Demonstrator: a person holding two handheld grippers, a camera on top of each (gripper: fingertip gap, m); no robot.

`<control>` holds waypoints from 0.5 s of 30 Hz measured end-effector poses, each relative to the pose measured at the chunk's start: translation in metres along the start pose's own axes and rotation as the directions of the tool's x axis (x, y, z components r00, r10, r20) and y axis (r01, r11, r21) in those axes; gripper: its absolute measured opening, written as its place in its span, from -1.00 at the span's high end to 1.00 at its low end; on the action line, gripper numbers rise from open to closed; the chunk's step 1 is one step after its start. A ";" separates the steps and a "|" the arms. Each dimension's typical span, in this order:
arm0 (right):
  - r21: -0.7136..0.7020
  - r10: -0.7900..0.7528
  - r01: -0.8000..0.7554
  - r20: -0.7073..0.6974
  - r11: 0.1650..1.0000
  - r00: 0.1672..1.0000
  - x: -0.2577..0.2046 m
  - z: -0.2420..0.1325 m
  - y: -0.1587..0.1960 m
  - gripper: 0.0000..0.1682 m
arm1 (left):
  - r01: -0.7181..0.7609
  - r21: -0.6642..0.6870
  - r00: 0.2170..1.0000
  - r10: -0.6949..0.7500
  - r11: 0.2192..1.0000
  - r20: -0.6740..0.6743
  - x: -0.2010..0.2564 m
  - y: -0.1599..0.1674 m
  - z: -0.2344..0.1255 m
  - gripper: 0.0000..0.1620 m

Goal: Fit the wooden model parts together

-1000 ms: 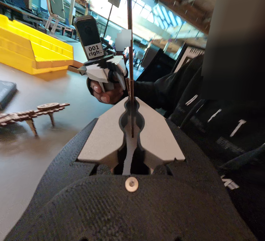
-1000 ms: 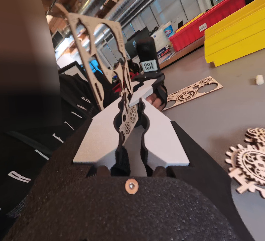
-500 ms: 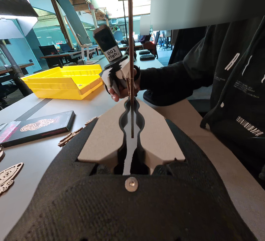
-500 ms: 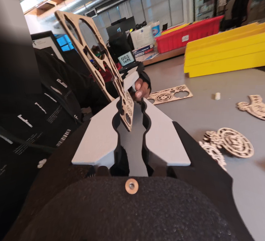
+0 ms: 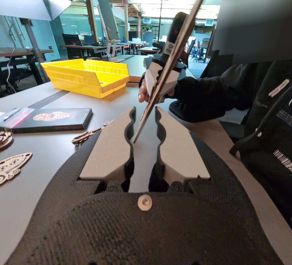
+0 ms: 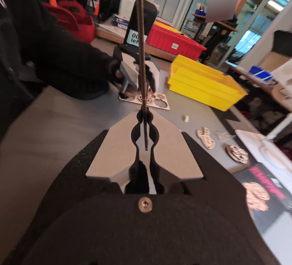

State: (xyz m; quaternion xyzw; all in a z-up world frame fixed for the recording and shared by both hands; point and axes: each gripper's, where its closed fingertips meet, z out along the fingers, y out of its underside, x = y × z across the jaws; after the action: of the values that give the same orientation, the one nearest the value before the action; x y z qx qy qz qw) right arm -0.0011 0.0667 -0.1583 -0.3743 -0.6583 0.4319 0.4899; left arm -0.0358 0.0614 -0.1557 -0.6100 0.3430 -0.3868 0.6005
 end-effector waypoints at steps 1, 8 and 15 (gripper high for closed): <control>-0.020 -0.059 0.059 -0.036 0.998 0.998 0.004 -0.002 0.002 0.99 | 0.048 0.013 0.999 -0.048 0.999 0.005 -0.005 -0.003 -0.003 0.63; -0.220 -0.505 0.461 -0.230 0.860 0.832 0.032 -0.013 0.009 0.99 | 0.571 0.189 0.821 -0.561 0.799 -0.108 -0.043 -0.022 -0.027 0.47; -0.365 -0.798 0.716 -0.164 0.595 0.580 0.019 0.006 0.021 0.99 | 0.853 0.061 0.514 -0.812 0.519 -0.277 -0.031 -0.003 -0.010 0.31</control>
State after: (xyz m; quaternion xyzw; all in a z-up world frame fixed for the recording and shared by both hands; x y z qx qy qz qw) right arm -0.0099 0.0905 -0.1728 -0.1775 -0.7192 0.0242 0.6713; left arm -0.0594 0.0846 -0.1544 -0.5942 0.0309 -0.7214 0.3544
